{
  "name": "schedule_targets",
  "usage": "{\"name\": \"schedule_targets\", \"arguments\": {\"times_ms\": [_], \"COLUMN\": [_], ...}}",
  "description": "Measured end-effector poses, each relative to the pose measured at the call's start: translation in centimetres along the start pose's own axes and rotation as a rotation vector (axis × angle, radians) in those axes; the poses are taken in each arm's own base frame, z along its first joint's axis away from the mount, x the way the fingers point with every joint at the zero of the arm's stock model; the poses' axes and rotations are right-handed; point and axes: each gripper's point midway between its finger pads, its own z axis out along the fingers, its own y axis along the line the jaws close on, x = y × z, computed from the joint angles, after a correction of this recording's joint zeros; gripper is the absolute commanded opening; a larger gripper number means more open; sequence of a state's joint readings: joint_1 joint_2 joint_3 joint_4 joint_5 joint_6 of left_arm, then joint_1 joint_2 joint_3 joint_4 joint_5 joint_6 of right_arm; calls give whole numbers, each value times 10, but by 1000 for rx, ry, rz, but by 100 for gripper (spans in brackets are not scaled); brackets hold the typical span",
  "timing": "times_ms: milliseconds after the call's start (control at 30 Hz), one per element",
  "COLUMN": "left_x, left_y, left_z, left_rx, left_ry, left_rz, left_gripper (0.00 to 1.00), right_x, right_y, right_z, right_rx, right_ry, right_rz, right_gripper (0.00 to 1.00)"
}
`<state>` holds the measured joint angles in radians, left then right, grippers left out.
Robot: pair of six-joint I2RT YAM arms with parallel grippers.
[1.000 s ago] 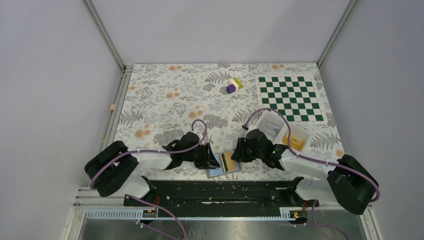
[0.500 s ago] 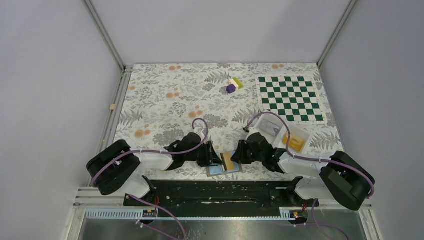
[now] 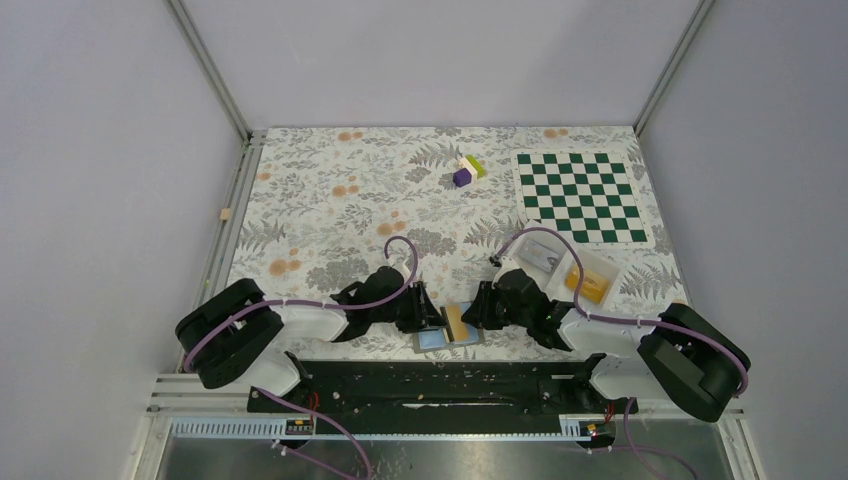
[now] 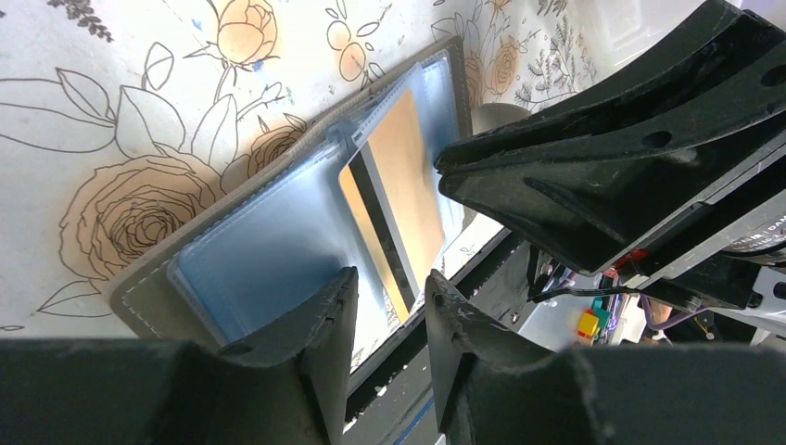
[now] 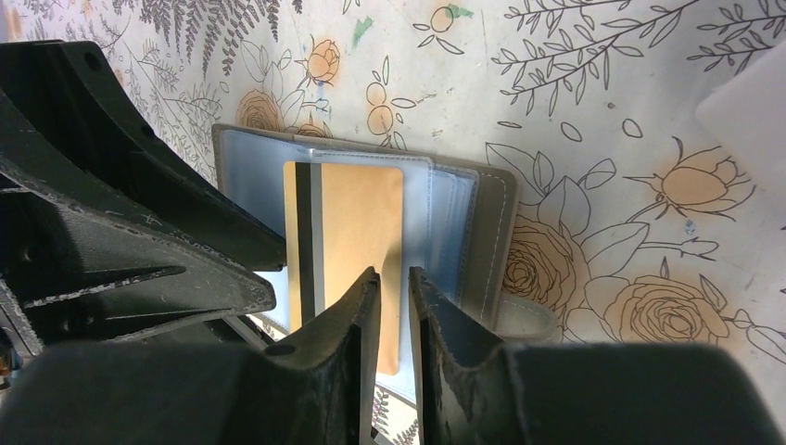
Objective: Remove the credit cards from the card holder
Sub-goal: Remove the credit card from the card holder.
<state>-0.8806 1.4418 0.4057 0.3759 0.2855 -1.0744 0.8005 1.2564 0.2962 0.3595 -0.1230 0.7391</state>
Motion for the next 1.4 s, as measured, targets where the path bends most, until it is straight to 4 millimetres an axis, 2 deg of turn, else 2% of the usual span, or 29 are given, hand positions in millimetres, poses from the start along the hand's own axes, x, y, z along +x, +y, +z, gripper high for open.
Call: {"name": "schedule_targets", "arguments": {"times_ms": [467, 700, 967, 1200, 1400], "left_x": [-2, -1, 1, 0, 1], "left_y": [-4, -4, 7, 2, 3], "left_z": [5, 6, 8, 9, 10], "left_rx": [32, 44, -12, 7, 31], "left_ry": [-17, -21, -41, -59, -69], "left_rz": [-3, -9, -20, -19, -40], "left_gripper": [23, 25, 25, 25, 17], "right_x": [0, 1, 1, 2, 2], "right_y": [0, 0, -1, -1, -1], "right_z": [0, -1, -1, 0, 0], "right_rx": [-7, -9, -12, -20, -24], "right_ry": [-8, -10, -14, -18, -22], "right_rz": [9, 17, 21, 34, 39], "right_gripper": [25, 25, 23, 22, 22]}}
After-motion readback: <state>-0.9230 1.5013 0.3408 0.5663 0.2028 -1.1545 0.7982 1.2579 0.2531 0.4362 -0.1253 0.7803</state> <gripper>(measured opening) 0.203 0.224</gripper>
